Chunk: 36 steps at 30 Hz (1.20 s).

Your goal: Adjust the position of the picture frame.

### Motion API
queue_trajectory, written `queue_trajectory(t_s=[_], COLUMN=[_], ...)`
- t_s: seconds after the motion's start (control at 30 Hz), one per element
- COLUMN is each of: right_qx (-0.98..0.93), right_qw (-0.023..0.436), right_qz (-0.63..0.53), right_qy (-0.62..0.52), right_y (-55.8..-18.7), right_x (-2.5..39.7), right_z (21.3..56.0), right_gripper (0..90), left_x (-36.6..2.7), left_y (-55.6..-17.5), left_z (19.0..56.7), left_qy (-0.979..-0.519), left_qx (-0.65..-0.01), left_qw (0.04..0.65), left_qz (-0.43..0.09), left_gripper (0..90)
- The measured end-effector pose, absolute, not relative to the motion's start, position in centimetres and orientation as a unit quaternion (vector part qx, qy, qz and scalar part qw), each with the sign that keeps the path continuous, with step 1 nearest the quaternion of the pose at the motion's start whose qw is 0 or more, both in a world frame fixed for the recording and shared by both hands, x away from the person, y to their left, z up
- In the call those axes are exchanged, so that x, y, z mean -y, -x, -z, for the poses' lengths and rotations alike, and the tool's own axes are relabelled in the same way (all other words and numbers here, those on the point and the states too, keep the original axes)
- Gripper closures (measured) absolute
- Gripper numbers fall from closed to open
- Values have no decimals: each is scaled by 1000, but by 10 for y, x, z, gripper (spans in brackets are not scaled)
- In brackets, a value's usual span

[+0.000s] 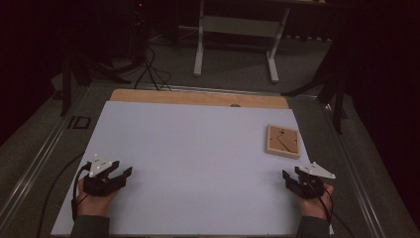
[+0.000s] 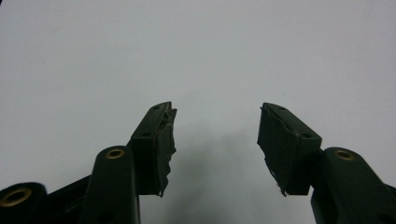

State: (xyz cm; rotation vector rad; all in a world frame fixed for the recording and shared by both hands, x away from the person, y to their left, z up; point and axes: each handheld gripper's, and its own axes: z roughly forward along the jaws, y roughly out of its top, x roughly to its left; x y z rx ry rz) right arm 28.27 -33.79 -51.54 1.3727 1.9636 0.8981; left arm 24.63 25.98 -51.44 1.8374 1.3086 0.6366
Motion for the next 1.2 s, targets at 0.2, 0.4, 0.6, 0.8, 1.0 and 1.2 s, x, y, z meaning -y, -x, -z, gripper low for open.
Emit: queue_trajectory(t_s=[0.2,0.4,0.6,0.8,1.0,1.2], right_qx=[-725,-725,-721,-720,-726,-726], right_qw=[298,322,334,336,338,341], right_qz=[-349,-354,-360,-363,-355,-347], right_qy=[-513,-495,-489,-486,-482,-487], right_y=[-281,-284,-290,-297,-306,-321], right_x=[338,330,328,331,334,335], right_z=[511,500,492,487,483,482], right_gripper=[508,586,684,802,898,899], left_x=[-262,-266,-267,-269,-268,-267], left_y=[-240,-236,-238,-237,-237,-238], left_z=[511,510,511,510,509,509], left_qy=[-720,-709,-708,-701,-702,-703], left_qx=[-510,-518,-519,-524,-521,-522], left_qw=[396,408,406,406,407,404], left_qz=[-253,-251,-255,-262,-265,-266], left_gripper=[447,450,447,448,451,452])
